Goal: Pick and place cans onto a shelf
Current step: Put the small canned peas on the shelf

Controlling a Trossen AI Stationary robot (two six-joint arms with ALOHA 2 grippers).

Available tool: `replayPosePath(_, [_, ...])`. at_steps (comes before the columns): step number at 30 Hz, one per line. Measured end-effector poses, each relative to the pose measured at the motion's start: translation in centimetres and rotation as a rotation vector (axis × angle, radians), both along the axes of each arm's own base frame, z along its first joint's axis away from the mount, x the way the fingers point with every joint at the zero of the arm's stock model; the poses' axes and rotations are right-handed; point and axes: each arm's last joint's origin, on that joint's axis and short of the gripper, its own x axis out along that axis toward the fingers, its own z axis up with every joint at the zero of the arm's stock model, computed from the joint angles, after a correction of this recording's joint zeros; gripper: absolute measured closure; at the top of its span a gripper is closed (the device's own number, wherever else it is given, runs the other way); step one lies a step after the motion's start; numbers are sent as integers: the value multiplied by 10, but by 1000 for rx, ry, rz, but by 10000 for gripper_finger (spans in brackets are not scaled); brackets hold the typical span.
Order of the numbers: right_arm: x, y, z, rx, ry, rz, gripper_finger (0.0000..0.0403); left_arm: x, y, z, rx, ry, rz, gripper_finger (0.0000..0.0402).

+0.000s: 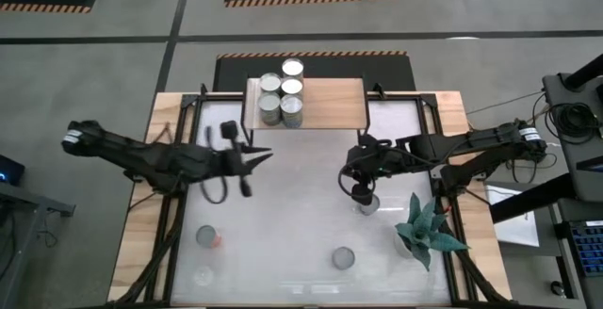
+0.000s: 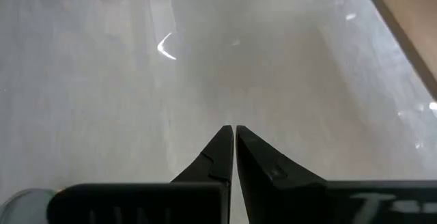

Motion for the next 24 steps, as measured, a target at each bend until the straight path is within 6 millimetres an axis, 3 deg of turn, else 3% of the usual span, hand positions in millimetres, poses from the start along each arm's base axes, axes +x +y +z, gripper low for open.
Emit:
replayPosePath(4, [-3, 0, -3, 60, 43, -71, 394, -27, -1, 2, -55, -68, -32, 365])
replayPosePath(10, [-9, 4, -10, 214, 135, -148, 394, -50, 6, -6, -87, -117, -22, 365])
replayPosePath(19, [-7, 11, -42, 442, 459, -273, 394, -59, 9, -6, -96, -159, -22, 365])
replayPosePath(24, [-9, 18, -59, 444, 646, -308, 394, -57, 8, -7, -93, -148, -22, 365])
